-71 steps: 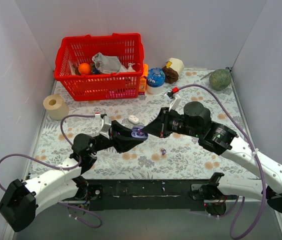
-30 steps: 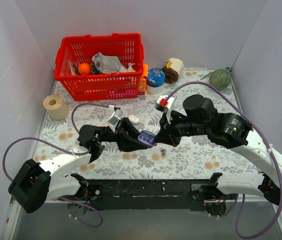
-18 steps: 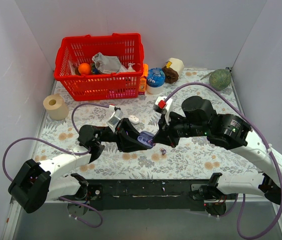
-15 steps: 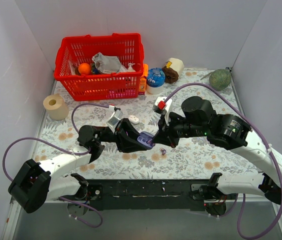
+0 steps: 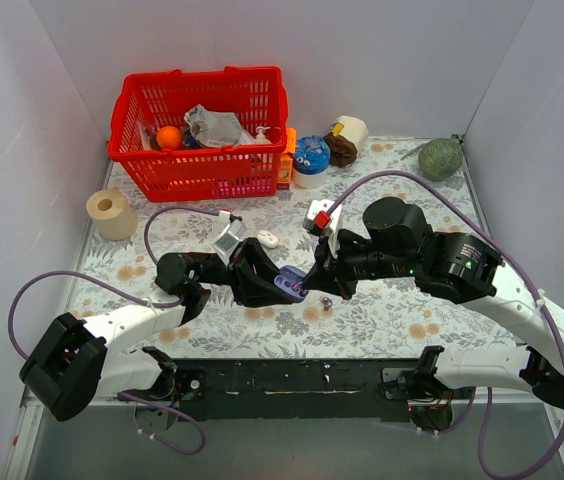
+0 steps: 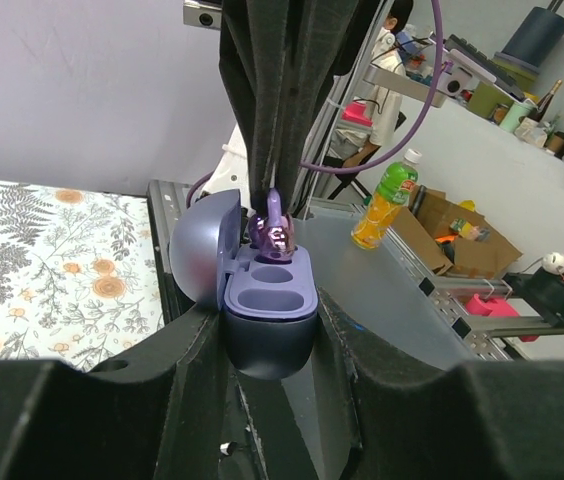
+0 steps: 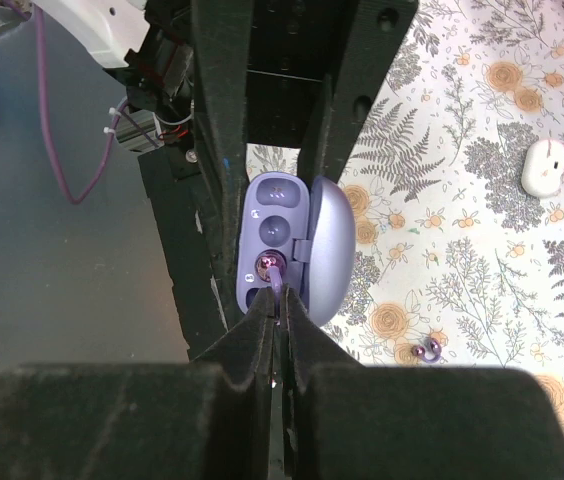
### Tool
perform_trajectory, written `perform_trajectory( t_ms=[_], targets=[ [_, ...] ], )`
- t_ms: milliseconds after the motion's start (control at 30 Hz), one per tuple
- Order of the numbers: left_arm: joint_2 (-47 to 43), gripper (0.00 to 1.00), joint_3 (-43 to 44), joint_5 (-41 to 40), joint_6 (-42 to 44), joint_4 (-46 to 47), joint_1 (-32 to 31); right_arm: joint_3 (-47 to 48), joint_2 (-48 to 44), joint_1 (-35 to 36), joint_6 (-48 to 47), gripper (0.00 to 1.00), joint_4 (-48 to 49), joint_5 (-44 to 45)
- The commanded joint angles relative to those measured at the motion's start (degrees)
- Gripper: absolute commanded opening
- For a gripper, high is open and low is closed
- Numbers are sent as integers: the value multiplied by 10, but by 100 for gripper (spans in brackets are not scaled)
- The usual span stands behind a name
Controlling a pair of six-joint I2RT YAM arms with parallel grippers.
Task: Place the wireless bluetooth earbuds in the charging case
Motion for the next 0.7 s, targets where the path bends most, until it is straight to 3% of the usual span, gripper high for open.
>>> perform_trajectory(
  t_ms=[0,667],
  targets=[
    [-1,0,26,-11,-12,47,2,-9,-9,17,-18,1,4,-9],
    [-7,0,33,-21,-28,83,2,-20,-3,49,-42,1,-26,24]
  ],
)
